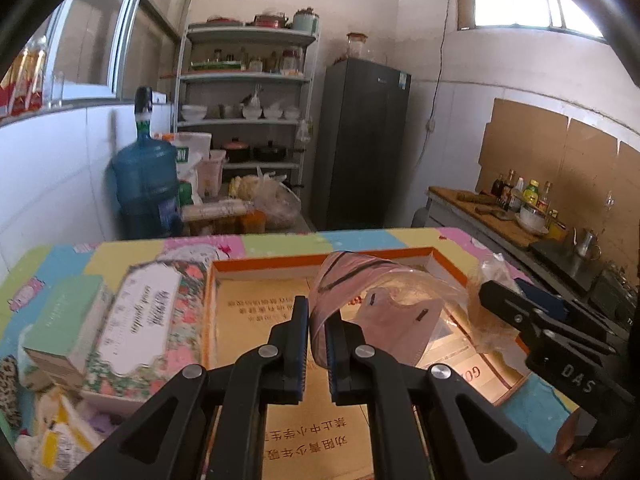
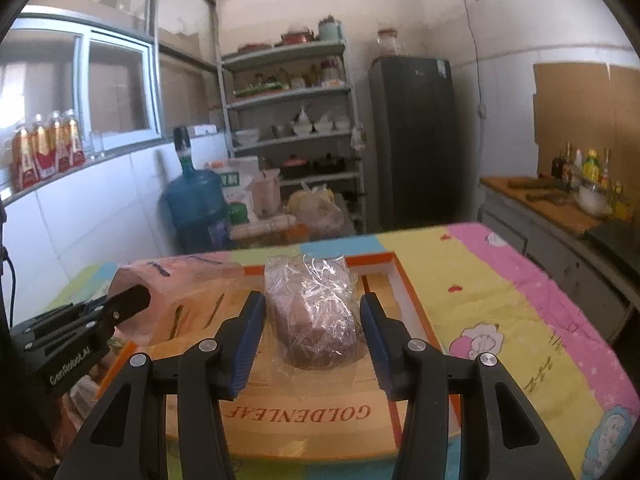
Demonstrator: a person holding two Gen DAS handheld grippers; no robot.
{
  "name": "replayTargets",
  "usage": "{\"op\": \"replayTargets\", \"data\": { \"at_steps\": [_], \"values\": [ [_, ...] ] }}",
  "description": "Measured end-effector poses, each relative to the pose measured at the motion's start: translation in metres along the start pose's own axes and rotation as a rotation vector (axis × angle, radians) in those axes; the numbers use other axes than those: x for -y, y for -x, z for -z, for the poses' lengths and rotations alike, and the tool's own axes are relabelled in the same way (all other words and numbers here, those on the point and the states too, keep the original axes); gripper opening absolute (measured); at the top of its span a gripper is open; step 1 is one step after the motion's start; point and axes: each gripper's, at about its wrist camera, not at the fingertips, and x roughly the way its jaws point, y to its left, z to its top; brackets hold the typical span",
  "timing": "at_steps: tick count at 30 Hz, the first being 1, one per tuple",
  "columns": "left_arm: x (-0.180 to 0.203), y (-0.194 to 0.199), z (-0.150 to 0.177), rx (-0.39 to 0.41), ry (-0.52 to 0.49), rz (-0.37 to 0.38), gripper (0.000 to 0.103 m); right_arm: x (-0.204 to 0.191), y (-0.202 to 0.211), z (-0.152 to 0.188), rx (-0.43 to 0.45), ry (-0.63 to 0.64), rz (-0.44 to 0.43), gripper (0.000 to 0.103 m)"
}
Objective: Organize soft objects
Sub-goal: 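Carry the bread bag with the right gripper while the left carries the pink pack into the box, then open the right gripper over the box while the left releases the pink pack beside it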
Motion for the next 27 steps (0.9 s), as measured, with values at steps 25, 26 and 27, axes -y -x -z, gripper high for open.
{"op": "replayTargets", "data": {
  "at_steps": [25, 26, 27],
  "values": [
    [-0.002, -0.035, 0.015, -0.132, 0.035, 0.075, 0.044, 0.01, -0.053, 0.012, -0.182, -0.039, 0.028, 0.054],
    [-0.002, -0.034, 0.014, -0.131, 0.039, 0.082, 0.048, 0.011, -0.054, 0.012, -0.185, -0.04, 0.03, 0.056],
    [-0.003, -0.034, 0.014, -0.132, 0.041, 0.082, 0.051, 0.011, -0.054, 0.013, -0.186, -0.041, 0.03, 0.06]
  ]
}}
